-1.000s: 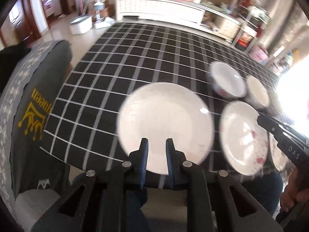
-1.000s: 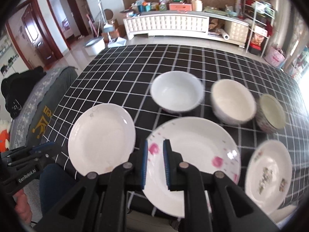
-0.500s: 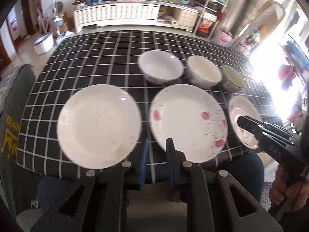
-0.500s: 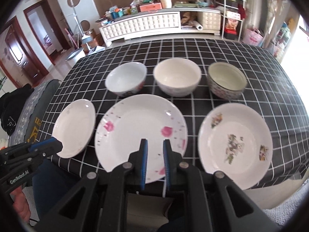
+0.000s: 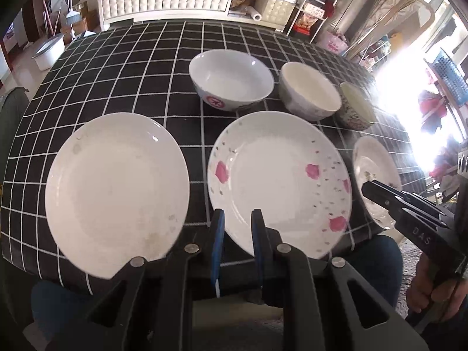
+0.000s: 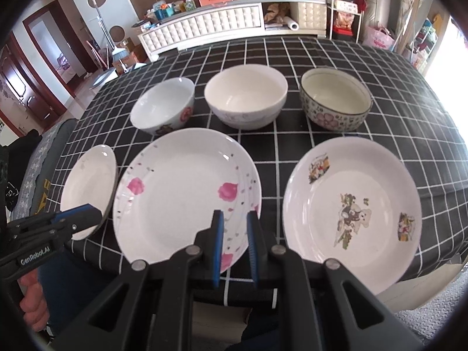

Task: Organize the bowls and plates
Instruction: 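Move the left tool to the pink-petal plate and grasp its rim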

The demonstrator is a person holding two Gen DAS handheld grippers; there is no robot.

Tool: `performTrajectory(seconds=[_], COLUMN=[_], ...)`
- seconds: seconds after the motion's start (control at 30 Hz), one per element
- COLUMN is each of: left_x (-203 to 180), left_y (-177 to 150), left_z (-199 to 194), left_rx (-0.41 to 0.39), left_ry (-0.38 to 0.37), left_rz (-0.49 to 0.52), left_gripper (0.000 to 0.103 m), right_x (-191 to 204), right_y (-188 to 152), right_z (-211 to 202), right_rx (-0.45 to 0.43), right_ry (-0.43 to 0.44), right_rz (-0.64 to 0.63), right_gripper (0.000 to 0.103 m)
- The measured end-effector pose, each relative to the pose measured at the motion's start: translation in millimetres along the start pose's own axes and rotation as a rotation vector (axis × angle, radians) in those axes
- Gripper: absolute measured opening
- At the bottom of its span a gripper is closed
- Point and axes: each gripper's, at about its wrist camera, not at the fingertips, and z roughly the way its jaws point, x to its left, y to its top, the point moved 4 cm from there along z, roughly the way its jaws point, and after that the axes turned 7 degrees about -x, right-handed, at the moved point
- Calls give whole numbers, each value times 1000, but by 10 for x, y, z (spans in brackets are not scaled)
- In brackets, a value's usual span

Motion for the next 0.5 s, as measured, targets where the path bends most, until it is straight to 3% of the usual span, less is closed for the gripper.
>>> performTrajectory(seconds=[0.5], left_x=[186], left_y=[95], left_z=[510], left_rx=[70], left_ry=[35], left_rz=[5], left_gripper=[16], right_x=[-57], right_y=[78], right_z=[302], right_rx=[46], right_ry=[-35], right_rz=[-27], right_gripper=[22])
